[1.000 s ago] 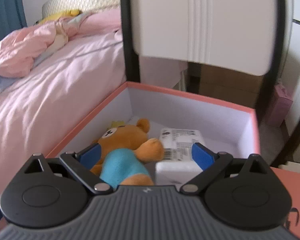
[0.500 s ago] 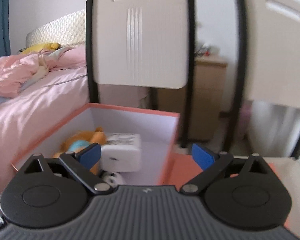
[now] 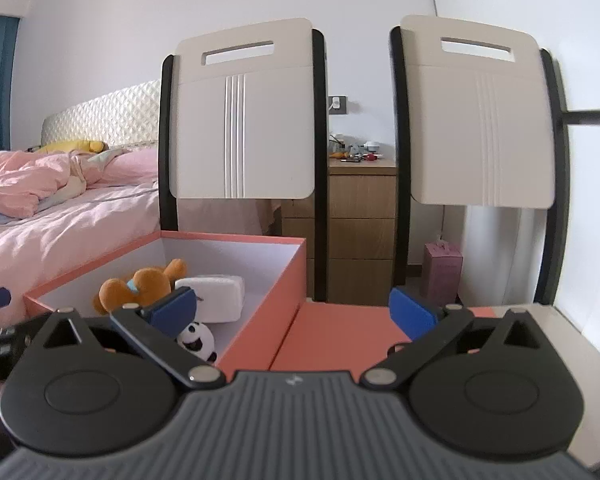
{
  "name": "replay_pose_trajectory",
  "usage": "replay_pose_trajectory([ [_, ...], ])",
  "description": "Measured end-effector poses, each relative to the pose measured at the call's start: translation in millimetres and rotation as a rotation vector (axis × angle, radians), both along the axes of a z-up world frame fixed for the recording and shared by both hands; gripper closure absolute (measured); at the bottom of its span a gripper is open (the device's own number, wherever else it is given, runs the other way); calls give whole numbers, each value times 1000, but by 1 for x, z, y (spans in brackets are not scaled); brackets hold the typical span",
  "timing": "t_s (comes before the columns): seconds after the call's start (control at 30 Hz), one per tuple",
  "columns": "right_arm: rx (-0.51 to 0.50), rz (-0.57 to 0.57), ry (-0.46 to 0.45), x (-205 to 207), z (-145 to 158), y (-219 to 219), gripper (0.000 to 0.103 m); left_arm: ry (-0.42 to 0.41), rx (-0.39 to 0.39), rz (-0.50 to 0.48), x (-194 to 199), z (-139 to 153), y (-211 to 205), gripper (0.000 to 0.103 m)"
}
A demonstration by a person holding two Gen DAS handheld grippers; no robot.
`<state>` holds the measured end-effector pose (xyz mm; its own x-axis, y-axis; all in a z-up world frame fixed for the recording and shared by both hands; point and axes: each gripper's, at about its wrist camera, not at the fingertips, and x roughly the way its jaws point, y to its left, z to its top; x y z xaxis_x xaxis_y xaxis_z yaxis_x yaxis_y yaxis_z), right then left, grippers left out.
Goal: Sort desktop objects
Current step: 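Withdraw the right gripper from the box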
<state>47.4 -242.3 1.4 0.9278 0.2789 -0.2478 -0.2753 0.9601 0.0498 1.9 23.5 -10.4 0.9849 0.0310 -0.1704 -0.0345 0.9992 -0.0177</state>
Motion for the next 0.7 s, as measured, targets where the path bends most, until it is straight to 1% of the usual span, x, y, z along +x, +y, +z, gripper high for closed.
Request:
replay_pose_trajectory([
  [0.07, 19, -9, 8, -8, -7, -8, 0, 2, 1, -1, 1, -1, 0, 0],
  [0.13, 58, -21, 17, -14, -8, -18, 0, 3, 2, -2, 2, -1, -1, 0],
  [0.23, 100, -50, 2, -20, -7, -28, 0, 5, 2, -6, 2, -2, -2, 0],
  [0.33, 98, -65, -5, -24, -7, -30, 0, 6, 3, -10, 3, -2, -3, 0],
  [0.5, 88, -39, 11, -24, -9, -27, 0, 7, 3, -14, 0, -2, -4, 0],
  [0.7, 82, -44, 20, -24, -10, -25, 0, 10, 5, -16, -1, -2, -4, 0],
])
